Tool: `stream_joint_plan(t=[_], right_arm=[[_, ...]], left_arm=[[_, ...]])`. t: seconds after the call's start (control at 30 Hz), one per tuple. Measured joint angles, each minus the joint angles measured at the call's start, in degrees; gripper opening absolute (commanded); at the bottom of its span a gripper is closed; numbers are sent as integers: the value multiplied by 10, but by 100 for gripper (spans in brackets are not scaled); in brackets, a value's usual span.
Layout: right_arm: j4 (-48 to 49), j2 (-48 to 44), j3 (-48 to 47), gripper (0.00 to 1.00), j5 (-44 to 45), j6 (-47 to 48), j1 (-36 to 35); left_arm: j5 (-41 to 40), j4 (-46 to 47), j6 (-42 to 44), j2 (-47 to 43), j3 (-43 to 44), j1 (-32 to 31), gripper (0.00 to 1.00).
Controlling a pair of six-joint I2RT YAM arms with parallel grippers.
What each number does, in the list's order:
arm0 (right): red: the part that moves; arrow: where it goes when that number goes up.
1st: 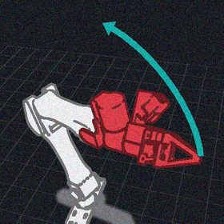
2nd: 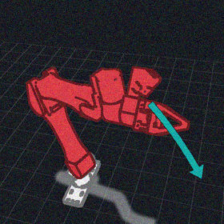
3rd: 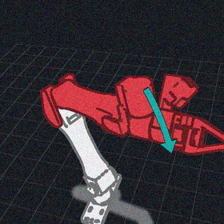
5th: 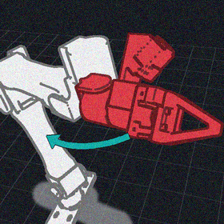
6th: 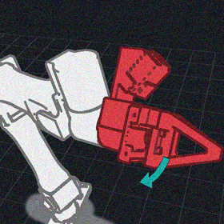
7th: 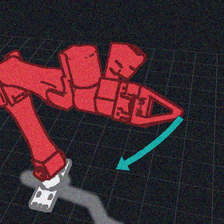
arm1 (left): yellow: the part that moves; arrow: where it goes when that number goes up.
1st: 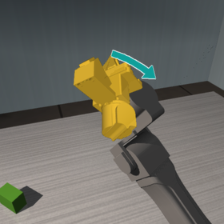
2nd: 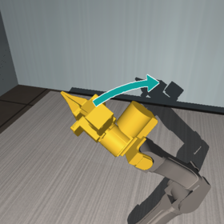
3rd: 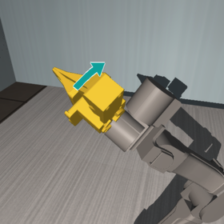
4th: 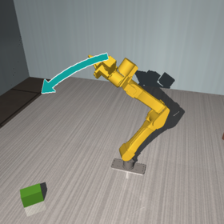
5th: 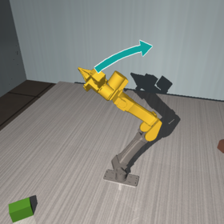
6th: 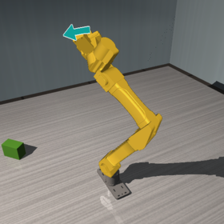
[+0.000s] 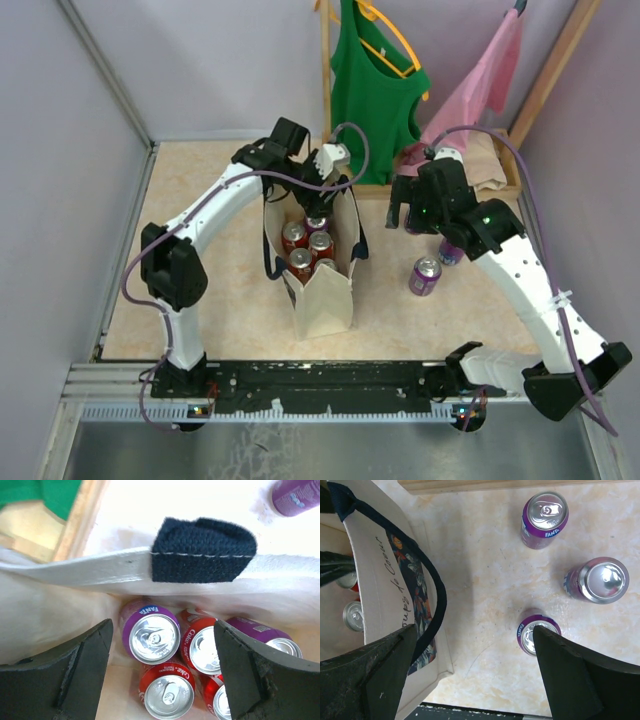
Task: Place the beverage into the canvas bag
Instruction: Place the drink in the canvas bag, then pick up the drink from the center of the board.
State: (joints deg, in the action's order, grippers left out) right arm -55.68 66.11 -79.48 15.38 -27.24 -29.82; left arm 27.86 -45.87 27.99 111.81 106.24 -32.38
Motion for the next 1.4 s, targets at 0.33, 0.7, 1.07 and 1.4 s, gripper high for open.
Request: stream_joint_plan(t=[0.33,0.7,1.07,1.4], right_arm=[[3,3,-2,99,6,3,0],[10,50,-29,99,-23,17,115],[22,161,-43,99,-87,71,218],[58,313,-106,99,-116,103,218]], left_arm=[[-71,104,-38,-103,-5,0,88],[-129,175,-100,-151,-3,78,94],[-108,143,-173,-181,-43,261,95],[-87,124,-178,-234,-126,263,95]])
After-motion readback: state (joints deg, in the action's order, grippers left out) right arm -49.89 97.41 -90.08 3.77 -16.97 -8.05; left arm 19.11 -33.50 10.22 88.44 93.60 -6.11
